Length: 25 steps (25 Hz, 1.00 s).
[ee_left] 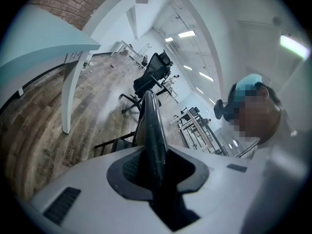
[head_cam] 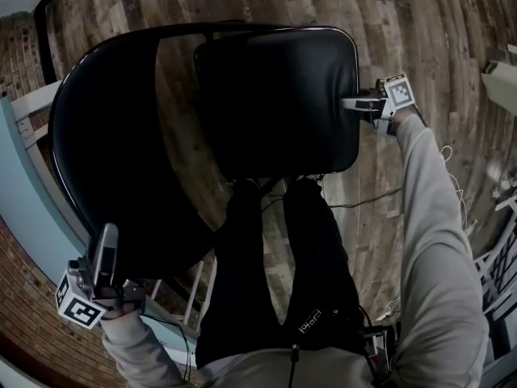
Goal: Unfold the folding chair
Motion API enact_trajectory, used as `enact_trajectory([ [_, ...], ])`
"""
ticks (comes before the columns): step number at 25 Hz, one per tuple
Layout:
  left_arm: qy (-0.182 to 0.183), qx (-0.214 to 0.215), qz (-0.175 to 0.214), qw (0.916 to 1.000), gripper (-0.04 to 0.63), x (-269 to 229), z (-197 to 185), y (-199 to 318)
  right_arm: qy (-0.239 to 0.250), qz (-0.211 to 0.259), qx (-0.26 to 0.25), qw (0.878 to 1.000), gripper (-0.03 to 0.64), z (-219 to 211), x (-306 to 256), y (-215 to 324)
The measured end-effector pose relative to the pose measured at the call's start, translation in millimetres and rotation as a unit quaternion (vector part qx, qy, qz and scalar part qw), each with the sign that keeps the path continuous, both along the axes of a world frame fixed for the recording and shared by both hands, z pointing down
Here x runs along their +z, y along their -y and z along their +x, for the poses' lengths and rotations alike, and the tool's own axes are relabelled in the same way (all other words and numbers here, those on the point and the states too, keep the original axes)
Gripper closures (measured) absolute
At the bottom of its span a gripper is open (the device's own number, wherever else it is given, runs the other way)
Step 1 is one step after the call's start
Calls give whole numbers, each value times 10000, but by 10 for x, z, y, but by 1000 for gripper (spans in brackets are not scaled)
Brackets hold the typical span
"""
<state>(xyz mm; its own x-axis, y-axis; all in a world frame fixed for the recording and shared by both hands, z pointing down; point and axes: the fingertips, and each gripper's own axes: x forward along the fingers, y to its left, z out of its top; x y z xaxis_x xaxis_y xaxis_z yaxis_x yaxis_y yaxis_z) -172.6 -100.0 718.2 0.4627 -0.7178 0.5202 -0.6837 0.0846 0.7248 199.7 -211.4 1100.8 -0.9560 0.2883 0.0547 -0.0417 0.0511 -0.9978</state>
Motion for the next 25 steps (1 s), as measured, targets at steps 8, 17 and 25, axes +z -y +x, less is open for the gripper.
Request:
enact_trajectory([
  [8, -49, -14, -33, 10000, 497, 36, 2, 7, 608, -55, 729, 9955, 403, 35, -40, 65],
  [17, 1899, 100, 72, 9817, 316, -148, -195, -79, -2300, 1823, 1159, 9489, 298, 592, -374, 37],
  [25, 3669, 1140, 1402, 9125, 295, -2054, -7, -11, -2262, 4217, 1683, 8618, 293, 84, -3768, 318],
])
